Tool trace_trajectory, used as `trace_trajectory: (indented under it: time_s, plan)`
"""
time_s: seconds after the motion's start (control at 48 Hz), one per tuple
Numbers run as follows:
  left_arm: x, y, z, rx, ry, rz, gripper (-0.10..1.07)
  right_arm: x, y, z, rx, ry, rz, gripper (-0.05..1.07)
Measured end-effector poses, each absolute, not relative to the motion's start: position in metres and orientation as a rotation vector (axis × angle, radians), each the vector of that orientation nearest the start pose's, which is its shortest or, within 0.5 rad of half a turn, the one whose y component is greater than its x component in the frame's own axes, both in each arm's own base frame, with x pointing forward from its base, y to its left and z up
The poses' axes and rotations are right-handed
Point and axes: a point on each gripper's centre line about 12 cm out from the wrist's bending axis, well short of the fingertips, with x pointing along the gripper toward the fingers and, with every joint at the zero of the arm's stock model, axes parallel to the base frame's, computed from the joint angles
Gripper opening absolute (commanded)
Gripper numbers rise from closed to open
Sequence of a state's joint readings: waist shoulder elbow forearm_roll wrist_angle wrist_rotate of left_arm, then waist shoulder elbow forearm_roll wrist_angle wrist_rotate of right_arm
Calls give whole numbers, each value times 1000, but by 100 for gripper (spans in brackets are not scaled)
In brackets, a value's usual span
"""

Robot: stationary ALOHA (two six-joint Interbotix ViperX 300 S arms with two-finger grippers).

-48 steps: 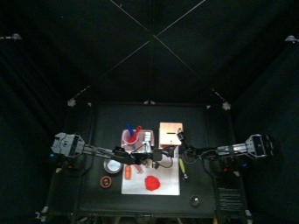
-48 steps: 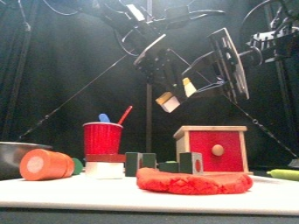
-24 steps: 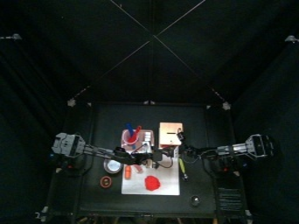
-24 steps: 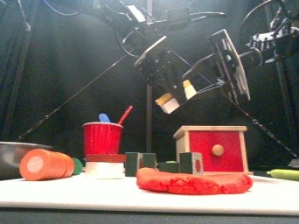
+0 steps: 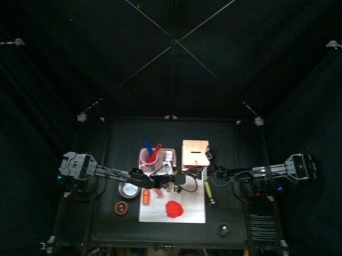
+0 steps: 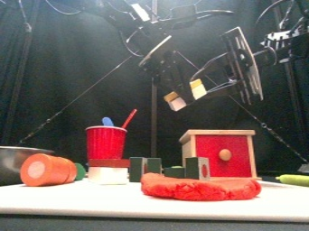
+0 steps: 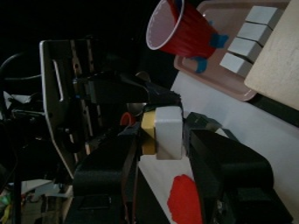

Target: Unwrap sushi

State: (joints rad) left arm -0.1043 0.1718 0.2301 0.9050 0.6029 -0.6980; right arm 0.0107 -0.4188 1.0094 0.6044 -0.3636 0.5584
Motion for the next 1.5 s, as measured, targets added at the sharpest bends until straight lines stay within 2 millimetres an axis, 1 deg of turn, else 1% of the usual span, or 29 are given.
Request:
trace_trajectory:
  time_s: [0.333,0.792,0.938,1.125,1.354,1.5]
  plan:
    - [461,5,216,331,804,293,65,285,-20,227,1097,147,-325,50]
    - [455,4,213,329,817,292,65,274,-19,235,1101,131,-300,50]
    - [448,8,204,323,853,306,65,271,-16,242,1101,115,-273,50]
    - [444,8,202,318,864,307,65,270,-15,244,1095,117,-265,50]
    - [432,6,204,312,870,303,65,268,-14,241,1094,136,-266,50]
    - [418,8,205,300,886,310,65,264,-13,238,1095,149,-266,50]
